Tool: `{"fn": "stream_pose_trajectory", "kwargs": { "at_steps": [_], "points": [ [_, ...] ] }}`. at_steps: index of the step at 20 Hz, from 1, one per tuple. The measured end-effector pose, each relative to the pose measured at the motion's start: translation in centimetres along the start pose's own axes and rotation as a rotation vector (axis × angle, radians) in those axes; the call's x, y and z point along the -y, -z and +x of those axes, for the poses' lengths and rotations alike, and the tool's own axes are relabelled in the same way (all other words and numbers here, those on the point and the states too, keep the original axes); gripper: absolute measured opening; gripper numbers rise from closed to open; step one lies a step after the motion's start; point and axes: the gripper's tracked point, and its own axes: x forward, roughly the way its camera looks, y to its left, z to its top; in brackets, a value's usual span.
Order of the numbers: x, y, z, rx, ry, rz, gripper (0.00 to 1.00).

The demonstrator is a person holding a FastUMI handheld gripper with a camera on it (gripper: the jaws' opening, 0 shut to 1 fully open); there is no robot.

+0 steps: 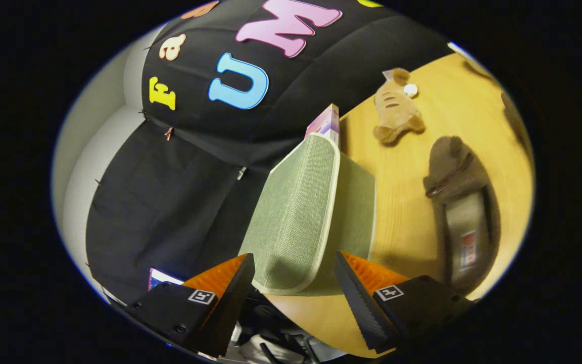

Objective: Open the storage box then place both shoes into the box .Put the left shoe in first, then the right shoe, with the right side of both shoes facing outward in a uniform manner.

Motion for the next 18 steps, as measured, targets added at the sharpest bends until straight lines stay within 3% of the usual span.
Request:
{"fn": "stream_pose_trajectory", "kwargs": {
  "at_steps": [9, 11, 13, 15, 18],
  "points": [
    [0.7, 0.9, 3.0, -0.057, -0.106, 0.311, 0.96],
    [1.1, 0.6, 3.0, -0.047, -0.091, 0.326, 0.94],
    [0.8, 0.4, 2.8, -0.048, -0.095, 0.366, 0.70],
    [-0.5, -0.5, 2.0, -0.035, -0.134, 0.410, 0.70],
    [-2.8, -1.5, 1.2, -0.018, -0.187, 0.423, 0.54]
  ]
}}
